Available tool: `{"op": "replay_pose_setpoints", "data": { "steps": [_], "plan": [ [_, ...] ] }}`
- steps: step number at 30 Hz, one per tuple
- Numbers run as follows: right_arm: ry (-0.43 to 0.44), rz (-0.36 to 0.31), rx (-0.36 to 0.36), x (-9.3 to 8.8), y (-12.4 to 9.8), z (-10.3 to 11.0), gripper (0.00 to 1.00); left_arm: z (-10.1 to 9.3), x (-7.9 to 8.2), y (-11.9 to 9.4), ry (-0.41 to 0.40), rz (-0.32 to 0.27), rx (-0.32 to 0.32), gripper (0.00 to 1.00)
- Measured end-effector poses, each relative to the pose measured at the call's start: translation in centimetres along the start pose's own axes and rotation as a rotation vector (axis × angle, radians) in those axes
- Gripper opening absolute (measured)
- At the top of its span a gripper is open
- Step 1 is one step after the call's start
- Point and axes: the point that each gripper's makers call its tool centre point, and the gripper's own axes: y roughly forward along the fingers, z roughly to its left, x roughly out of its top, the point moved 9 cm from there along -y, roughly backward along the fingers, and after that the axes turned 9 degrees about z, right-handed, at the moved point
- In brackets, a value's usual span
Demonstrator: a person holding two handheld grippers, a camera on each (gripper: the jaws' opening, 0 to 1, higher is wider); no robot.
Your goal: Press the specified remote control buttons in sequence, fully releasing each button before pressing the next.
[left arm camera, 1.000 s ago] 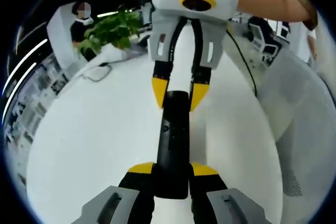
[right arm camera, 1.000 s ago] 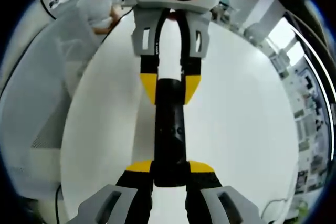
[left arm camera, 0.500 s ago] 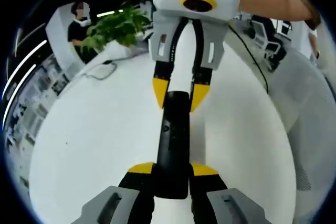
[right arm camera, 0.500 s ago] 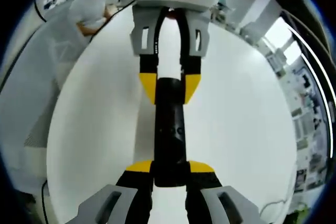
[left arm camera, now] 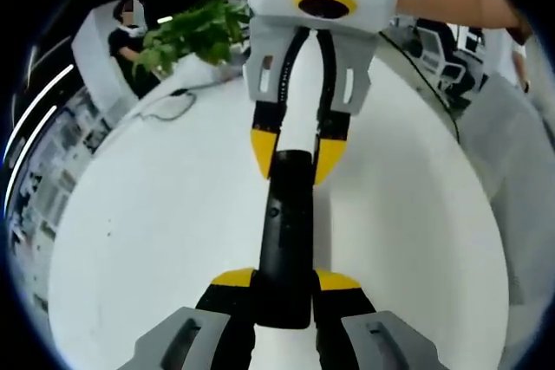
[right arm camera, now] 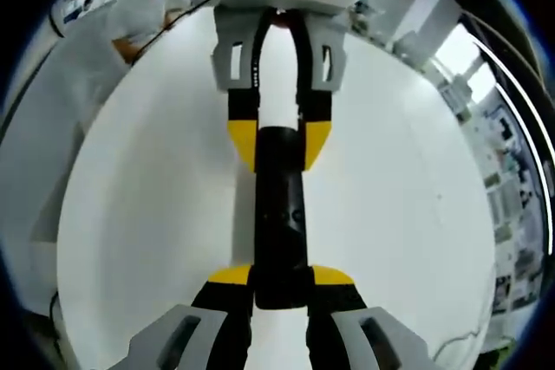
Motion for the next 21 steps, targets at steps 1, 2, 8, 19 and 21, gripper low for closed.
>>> {"op": "replay_pose_setpoints", "data": {
  "steps": [1, 2, 8, 19, 21],
  "plan": [
    [0.001, 0.000, 0.000, 0.0, 0.2, -0.1, 0.20, 0.1, 0.0, 0.1, -0.002, 0.001, 0.000, 0.24],
    [0.002, 0.000, 0.001, 0.0, 0.3, -0.2, 0.20, 0.2, -0.1, 0.1, -0.002, 0.003, 0.000, 0.24],
    [-0.006, 0.005, 0.007, 0.1, 1.2, -0.6, 0.20, 0.6, -0.4, 0.6, -0.003, 0.017, -0.004, 0.24],
    [-0.022, 0.009, 0.006, 0.4, 2.0, -1.2, 0.20, 1.1, -0.9, 1.0, -0.012, 0.043, -0.006, 0.24],
    [-0.019, 0.009, 0.009, 0.4, 2.0, -1.3, 0.20, 1.2, -0.9, 1.0, -0.011, 0.044, -0.007, 0.24]
  ]
}}
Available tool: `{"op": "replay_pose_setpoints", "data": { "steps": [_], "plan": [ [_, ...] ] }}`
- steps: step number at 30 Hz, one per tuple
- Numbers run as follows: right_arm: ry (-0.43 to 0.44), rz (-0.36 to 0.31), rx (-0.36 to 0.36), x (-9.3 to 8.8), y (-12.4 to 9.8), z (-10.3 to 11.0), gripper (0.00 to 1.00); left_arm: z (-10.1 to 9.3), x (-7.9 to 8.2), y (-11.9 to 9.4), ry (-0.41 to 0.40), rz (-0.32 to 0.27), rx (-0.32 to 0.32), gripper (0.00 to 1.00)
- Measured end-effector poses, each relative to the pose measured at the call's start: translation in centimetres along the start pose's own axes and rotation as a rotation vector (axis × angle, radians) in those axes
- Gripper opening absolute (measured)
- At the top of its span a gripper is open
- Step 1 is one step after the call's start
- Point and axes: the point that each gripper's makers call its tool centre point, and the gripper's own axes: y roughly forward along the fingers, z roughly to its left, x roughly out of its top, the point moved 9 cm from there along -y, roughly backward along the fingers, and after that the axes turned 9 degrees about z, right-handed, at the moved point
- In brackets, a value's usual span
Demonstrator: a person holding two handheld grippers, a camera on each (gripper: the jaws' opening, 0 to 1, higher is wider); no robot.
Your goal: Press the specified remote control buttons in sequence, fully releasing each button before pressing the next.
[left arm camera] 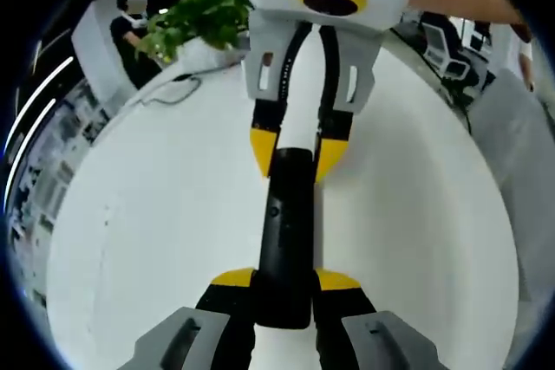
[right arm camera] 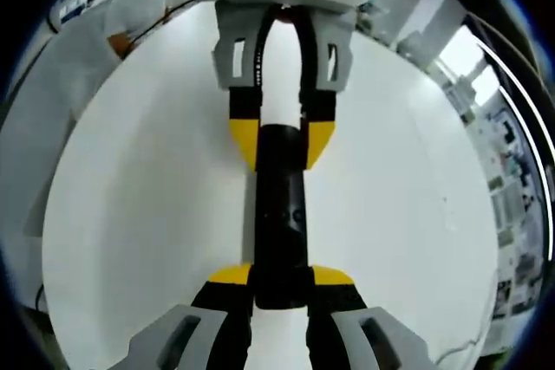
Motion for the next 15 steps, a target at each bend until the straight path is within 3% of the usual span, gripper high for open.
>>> {"op": "replay_pose_setpoints", "data": {
  "steps": [15],
  "plan": [
    [-0.015, 0.015, 0.002, -0.26, 0.61, -0.06, 0.20, 0.20, 0.11, 0.81, -0.003, 0.028, -0.007, 0.24]
  ]
}}
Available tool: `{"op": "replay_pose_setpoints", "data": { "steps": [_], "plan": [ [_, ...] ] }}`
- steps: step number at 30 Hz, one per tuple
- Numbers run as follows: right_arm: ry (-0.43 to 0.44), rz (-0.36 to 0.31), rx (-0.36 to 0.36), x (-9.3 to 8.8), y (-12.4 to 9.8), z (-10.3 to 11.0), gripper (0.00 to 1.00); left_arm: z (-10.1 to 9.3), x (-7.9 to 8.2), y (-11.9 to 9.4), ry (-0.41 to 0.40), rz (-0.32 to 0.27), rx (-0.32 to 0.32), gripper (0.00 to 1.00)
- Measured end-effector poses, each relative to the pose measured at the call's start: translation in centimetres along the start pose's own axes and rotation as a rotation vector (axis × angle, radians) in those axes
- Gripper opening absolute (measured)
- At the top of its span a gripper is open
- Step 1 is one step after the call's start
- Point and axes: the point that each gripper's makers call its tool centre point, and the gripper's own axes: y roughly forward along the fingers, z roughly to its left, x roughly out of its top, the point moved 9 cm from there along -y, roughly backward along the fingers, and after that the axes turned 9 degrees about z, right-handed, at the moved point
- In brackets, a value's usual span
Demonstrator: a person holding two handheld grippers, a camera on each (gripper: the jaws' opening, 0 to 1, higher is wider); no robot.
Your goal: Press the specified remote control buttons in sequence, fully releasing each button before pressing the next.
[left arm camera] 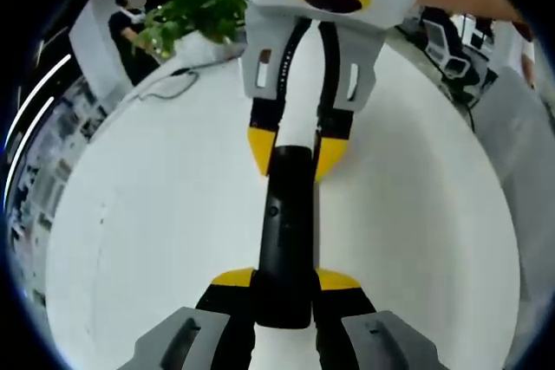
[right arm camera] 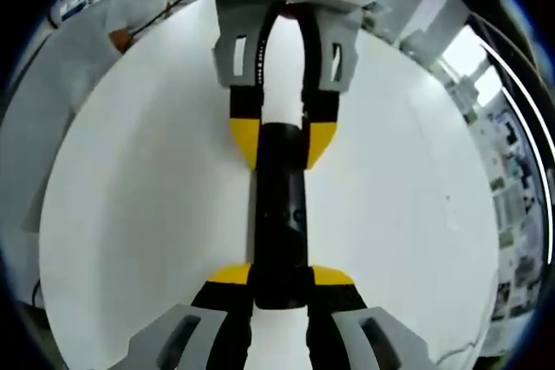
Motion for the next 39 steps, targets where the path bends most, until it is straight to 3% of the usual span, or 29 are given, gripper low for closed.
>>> {"op": "replay_pose_setpoints", "data": {
  "steps": [39],
  "plan": [
    [0.011, 0.010, -0.012, 0.13, 0.02, -0.08, 0.22, -0.15, 0.24, -0.08, -0.018, 0.043, 0.018, 0.25]
  ]
}}
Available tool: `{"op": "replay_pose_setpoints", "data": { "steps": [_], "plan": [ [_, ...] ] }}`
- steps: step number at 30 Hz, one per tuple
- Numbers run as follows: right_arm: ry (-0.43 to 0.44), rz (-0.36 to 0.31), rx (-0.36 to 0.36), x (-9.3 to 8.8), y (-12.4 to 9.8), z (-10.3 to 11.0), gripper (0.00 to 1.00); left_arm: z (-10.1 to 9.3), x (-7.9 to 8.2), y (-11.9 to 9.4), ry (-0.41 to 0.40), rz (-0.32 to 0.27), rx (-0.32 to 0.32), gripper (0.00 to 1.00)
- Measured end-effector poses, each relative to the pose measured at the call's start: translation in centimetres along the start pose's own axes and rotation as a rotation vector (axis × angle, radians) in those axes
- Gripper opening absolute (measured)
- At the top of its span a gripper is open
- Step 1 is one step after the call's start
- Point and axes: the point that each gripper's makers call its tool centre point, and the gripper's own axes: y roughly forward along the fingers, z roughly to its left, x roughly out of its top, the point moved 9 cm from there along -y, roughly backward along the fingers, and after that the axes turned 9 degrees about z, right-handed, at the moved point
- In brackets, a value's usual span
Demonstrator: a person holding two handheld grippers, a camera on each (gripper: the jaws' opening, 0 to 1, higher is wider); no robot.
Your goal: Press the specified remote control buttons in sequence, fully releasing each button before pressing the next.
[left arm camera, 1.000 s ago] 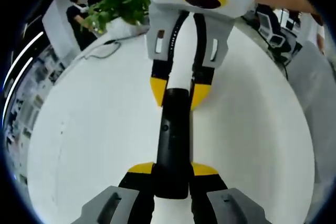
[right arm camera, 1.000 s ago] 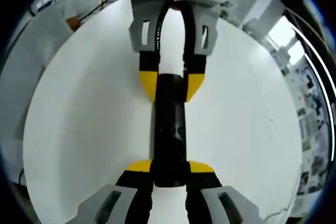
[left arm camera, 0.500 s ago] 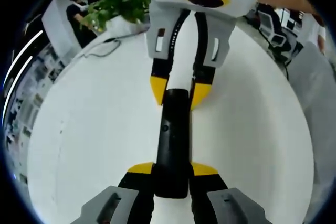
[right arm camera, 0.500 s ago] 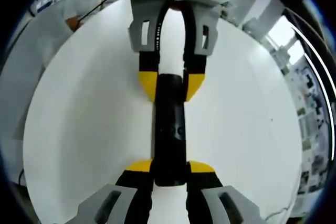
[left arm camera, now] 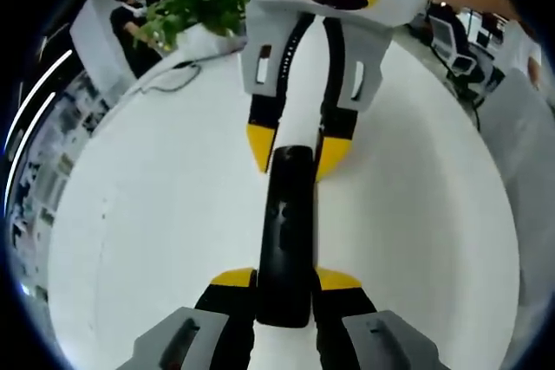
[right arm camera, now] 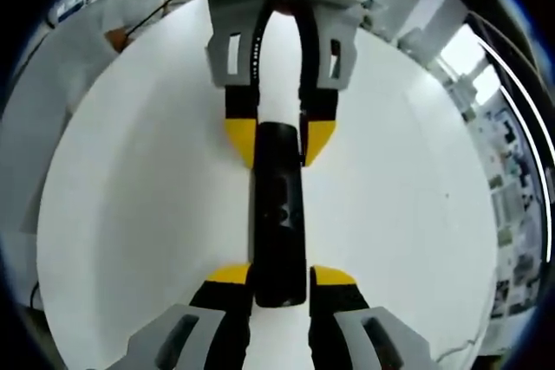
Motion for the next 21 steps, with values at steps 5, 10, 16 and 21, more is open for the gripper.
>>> {"op": "replay_pose_setpoints", "data": {
  "steps": [5, 10, 16, 21],
  "plan": [
    [0.014, -0.004, -0.016, 0.0, -0.1, 0.0, 0.23, -0.1, 0.0, -0.2, -0.011, 0.001, 0.021, 0.29],
    [0.039, -0.016, -0.027, -0.3, -0.3, 0.2, 0.27, -0.1, -0.5, -0.4, -0.033, -0.005, 0.040, 0.38],
    [0.106, -0.085, -0.043, -0.3, -1.3, 0.4, 0.28, -0.5, -1.0, -1.3, -0.107, -0.053, 0.049, 0.40],
    [0.137, -0.118, -0.051, -0.2, -1.9, 1.0, 0.31, -1.3, -0.9, -2.2, -0.161, -0.099, 0.051, 0.43]
  ]
}}
